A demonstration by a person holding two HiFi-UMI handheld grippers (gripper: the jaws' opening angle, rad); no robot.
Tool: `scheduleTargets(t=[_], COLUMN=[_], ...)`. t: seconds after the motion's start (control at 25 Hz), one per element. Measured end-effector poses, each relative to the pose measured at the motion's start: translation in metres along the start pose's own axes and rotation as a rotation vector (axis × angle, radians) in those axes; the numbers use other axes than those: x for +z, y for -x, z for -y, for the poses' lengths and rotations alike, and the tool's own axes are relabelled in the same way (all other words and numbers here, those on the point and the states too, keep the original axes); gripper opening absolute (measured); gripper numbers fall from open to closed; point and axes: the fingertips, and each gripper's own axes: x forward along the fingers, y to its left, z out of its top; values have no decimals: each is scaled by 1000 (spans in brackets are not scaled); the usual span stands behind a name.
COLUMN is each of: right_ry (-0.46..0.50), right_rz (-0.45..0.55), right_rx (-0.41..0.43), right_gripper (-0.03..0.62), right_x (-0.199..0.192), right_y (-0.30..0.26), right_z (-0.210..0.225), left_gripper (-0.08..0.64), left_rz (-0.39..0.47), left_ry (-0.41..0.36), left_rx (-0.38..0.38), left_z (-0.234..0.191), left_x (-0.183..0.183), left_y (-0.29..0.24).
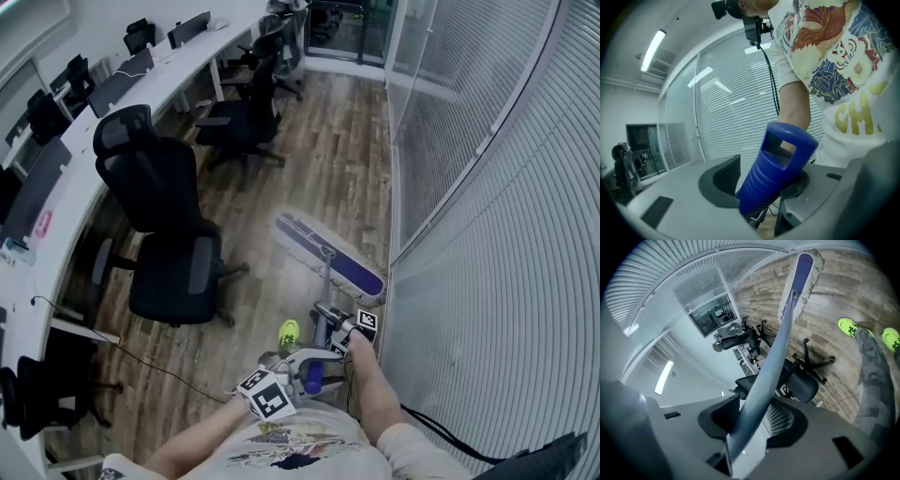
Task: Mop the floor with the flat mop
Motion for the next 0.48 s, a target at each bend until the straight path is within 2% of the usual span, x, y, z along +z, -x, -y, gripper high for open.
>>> scheduleTargets(t=[0.24, 0.48], right_ry=[-11, -21], right_rz=[-12, -9], right_rx=[0, 26], right_gripper=[164, 164], right_x=[-48, -85], right_y=[34, 51], right_z=[21, 42], left_gripper=[173, 173], left_rz=[25, 17], left_ry=[19, 21], left_rx=[30, 15], left_z=[50, 91], left_x=[21, 31], left_y=[12, 31])
